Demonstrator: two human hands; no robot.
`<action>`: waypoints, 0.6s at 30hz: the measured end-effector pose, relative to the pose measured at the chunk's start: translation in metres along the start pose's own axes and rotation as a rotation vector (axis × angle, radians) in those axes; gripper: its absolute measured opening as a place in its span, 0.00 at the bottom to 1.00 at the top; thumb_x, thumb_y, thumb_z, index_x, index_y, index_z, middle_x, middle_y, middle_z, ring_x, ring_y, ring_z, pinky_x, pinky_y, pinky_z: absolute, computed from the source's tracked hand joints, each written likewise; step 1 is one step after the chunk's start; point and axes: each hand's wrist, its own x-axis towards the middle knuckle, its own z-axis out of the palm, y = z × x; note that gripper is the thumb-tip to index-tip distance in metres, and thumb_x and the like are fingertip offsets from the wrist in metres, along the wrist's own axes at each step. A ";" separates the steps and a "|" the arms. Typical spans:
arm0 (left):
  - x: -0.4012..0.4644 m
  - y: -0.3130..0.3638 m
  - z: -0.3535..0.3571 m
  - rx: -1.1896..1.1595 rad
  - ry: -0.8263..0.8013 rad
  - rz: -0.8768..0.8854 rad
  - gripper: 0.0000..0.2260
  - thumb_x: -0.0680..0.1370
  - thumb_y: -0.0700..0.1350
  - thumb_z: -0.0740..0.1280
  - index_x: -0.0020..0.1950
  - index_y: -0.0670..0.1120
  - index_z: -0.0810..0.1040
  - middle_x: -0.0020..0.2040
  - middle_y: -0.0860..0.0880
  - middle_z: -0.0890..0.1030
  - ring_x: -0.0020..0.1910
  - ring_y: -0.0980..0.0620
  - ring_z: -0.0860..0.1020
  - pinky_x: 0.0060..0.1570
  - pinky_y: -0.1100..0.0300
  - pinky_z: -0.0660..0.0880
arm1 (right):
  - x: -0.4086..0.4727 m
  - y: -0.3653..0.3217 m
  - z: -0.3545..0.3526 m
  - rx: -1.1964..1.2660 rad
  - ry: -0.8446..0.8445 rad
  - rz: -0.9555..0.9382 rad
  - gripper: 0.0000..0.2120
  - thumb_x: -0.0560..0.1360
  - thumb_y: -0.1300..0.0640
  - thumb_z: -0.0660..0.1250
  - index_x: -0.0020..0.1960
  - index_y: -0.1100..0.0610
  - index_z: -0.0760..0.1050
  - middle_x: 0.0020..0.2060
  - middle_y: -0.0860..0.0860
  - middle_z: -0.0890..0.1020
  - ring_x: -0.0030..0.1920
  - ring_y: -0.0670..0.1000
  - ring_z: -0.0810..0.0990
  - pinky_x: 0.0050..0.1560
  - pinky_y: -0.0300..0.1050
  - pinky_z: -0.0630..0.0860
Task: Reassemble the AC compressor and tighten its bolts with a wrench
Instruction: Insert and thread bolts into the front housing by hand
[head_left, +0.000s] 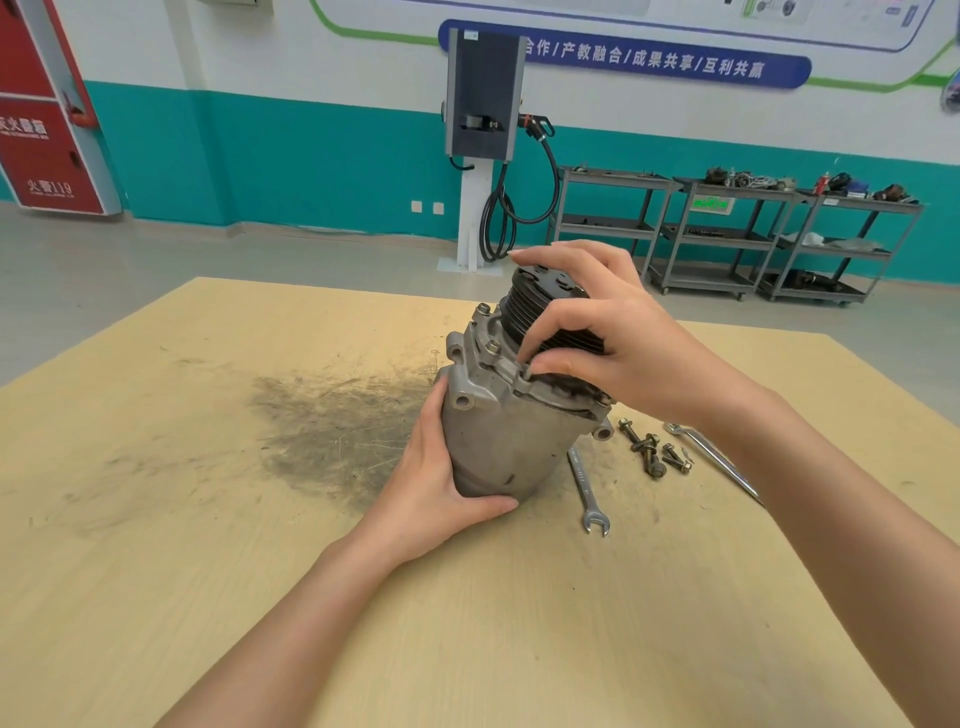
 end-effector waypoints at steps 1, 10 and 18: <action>0.000 0.000 0.000 -0.002 0.000 0.000 0.57 0.62 0.57 0.80 0.75 0.65 0.39 0.78 0.56 0.55 0.76 0.59 0.57 0.75 0.53 0.61 | 0.000 -0.001 0.002 -0.028 0.015 -0.001 0.05 0.73 0.51 0.71 0.46 0.51 0.82 0.72 0.47 0.67 0.73 0.52 0.56 0.72 0.55 0.56; 0.000 -0.001 0.000 -0.006 -0.003 0.001 0.57 0.61 0.60 0.80 0.74 0.66 0.39 0.78 0.58 0.55 0.76 0.60 0.57 0.75 0.54 0.60 | 0.000 0.002 -0.002 0.010 -0.071 -0.022 0.09 0.74 0.50 0.70 0.53 0.48 0.80 0.76 0.47 0.60 0.76 0.50 0.50 0.73 0.48 0.51; 0.000 -0.001 0.000 0.010 -0.003 0.011 0.58 0.62 0.57 0.80 0.74 0.67 0.38 0.79 0.57 0.54 0.76 0.60 0.56 0.76 0.54 0.60 | 0.003 -0.005 0.006 -0.046 0.006 0.025 0.15 0.71 0.42 0.68 0.40 0.54 0.78 0.72 0.49 0.68 0.75 0.53 0.57 0.68 0.64 0.62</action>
